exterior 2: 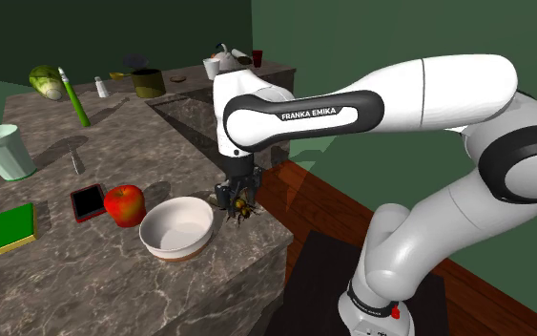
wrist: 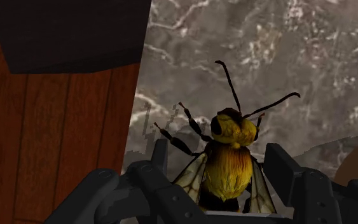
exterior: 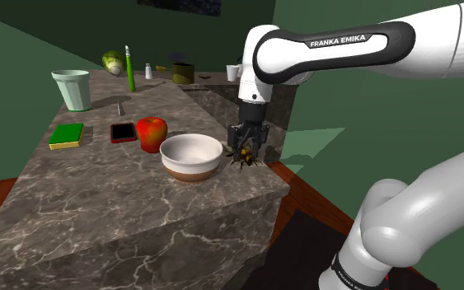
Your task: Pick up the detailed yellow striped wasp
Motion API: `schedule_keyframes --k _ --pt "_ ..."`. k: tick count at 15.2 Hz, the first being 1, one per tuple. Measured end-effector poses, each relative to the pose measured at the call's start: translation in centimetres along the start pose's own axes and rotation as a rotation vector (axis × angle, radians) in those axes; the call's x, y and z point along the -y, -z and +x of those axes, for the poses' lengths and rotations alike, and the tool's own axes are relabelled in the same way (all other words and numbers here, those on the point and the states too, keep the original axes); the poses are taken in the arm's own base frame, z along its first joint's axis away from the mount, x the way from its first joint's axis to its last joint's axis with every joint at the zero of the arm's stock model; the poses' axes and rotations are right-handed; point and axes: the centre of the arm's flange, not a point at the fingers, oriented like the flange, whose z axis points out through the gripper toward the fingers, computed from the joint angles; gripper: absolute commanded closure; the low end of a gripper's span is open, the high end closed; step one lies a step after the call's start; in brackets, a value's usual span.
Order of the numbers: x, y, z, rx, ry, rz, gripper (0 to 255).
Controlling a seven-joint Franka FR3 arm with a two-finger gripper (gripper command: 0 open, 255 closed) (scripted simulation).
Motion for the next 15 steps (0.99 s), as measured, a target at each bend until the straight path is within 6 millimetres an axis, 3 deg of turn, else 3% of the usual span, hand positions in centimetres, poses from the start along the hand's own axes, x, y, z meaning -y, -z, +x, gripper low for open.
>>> schedule_keyframes --k 15 --pt "0.8 7.1 -0.7 0.003 -0.001 -0.001 255"
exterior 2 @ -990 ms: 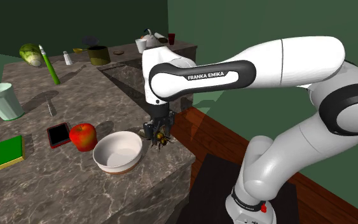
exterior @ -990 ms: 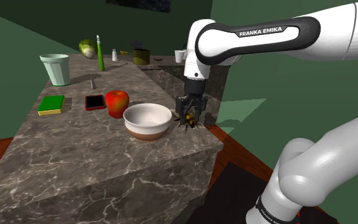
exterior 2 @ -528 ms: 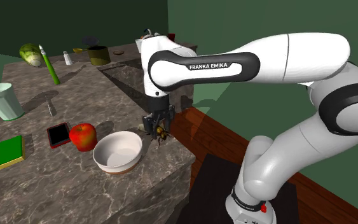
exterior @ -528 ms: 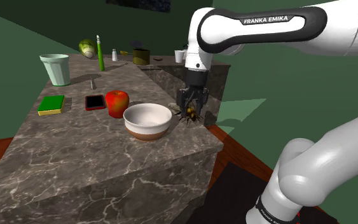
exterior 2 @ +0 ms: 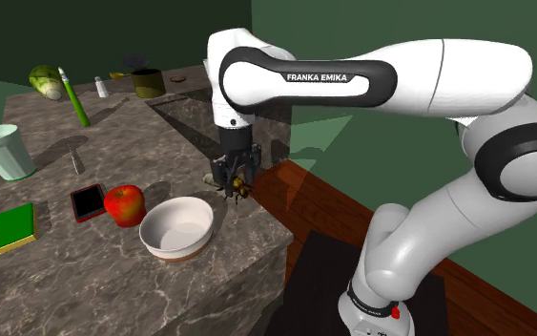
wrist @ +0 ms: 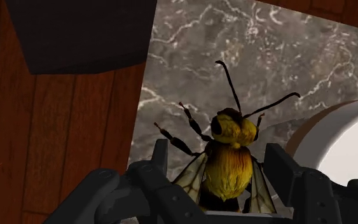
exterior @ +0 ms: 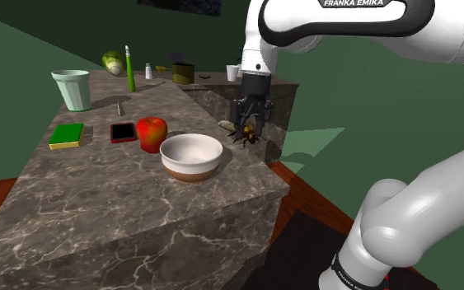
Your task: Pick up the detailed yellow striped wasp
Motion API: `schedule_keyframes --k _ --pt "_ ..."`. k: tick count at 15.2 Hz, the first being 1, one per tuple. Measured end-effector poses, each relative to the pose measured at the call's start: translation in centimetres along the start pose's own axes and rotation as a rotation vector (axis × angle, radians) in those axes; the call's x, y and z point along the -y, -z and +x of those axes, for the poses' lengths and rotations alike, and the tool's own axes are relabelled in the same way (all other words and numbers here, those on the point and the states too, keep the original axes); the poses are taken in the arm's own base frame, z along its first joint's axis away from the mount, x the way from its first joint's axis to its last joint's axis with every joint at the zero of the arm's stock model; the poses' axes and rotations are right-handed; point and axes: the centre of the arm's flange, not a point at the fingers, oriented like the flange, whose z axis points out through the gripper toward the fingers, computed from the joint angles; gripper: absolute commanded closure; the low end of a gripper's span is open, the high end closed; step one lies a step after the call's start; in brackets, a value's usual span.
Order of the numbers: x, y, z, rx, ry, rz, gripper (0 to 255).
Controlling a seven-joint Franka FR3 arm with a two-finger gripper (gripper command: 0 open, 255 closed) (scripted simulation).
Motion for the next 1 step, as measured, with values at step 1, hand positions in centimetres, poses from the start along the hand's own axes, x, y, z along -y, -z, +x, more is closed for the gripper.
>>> schedule_keyframes --k 1 --pt "0.05 0.33 -0.12 0.0 0.0 0.0 255"
